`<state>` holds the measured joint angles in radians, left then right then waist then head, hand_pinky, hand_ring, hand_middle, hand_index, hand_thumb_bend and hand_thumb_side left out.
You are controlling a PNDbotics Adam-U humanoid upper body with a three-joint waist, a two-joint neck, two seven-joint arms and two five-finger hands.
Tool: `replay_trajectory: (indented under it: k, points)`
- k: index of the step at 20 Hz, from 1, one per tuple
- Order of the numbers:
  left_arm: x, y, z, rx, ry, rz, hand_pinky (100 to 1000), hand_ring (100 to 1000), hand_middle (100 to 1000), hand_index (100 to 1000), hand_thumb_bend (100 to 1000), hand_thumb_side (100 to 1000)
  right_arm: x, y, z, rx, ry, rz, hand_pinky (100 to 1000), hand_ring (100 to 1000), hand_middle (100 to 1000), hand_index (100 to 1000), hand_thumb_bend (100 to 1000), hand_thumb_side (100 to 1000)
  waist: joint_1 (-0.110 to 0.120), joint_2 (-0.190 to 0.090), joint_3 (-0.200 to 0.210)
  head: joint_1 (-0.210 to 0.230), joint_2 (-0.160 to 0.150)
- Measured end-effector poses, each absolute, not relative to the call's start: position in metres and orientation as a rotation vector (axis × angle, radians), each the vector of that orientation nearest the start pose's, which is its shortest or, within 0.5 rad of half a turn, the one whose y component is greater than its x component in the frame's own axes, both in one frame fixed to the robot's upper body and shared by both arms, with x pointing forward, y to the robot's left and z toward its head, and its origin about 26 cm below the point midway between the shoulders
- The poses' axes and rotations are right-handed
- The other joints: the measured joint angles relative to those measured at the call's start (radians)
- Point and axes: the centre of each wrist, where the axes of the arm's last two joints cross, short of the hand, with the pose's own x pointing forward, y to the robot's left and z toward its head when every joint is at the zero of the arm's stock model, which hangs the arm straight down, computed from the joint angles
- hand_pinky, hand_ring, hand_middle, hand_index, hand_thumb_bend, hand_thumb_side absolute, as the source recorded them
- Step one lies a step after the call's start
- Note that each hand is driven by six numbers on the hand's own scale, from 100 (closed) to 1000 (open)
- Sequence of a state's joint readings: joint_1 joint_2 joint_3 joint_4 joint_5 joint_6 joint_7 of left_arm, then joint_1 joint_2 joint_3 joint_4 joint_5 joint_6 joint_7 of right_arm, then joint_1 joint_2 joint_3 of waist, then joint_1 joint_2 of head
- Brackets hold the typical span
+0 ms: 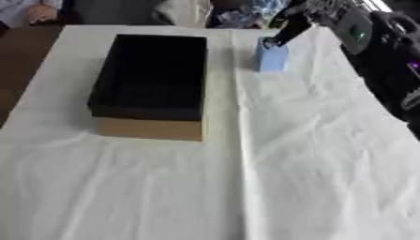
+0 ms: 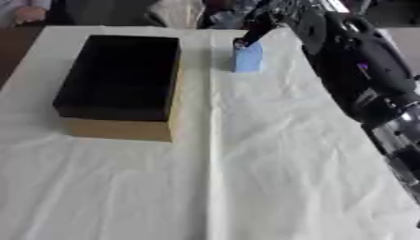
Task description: Pick up objects on the table and place them in the box.
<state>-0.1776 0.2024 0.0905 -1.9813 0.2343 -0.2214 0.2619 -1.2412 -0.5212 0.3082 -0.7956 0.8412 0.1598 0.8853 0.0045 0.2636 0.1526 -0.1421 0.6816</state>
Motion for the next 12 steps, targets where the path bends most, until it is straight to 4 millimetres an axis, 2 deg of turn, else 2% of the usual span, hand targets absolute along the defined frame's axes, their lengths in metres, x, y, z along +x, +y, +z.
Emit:
replay_trajectory:
  k: [4, 6, 8, 11, 12]
  points:
    - [0.2888, 0.2764, 0.1576, 0.039, -2.358, 0.288, 966, 701, 672, 870, 100, 530, 0.5029, -0.2573, 0.2974, -0.749, -0.839, 1.487, 1000, 1000, 1000, 1000, 169, 595, 0.001, -0.001, -0.001, 0.000, 0.002]
    - [0.2888, 0.2764, 0.1576, 0.038, -2.358, 0.287, 965, 701, 672, 870, 100, 529, 0.5039, -0.2578, 0.2956, -0.743, -0.833, 1.493, 1000, 1000, 1000, 1000, 202, 491, 0.001, -0.003, -0.002, 0.000, 0.002]
    - [0.2889, 0.2763, 0.1576, 0.038, -2.357, 0.286, 965, 701, 673, 870, 100, 530, 0.5044, -0.2587, 0.2944, -0.739, -0.828, 1.497, 1000, 1000, 1000, 1000, 207, 450, 0.002, -0.004, -0.001, 0.000, 0.002]
    - [0.2889, 0.2760, 0.1575, 0.036, -2.357, 0.285, 966, 702, 673, 870, 100, 531, 0.5045, -0.2582, 0.2961, -0.742, -0.831, 1.497, 1000, 1000, 1000, 1000, 236, 331, 0.003, -0.005, -0.001, 0.000, 0.002]
    - [0.2889, 0.2757, 0.1575, 0.035, -2.357, 0.284, 966, 702, 673, 870, 100, 531, 0.5043, -0.2573, 0.2983, -0.746, -0.834, 1.496, 1000, 1000, 1000, 1000, 236, 324, 0.003, -0.005, 0.000, 0.000, 0.002]
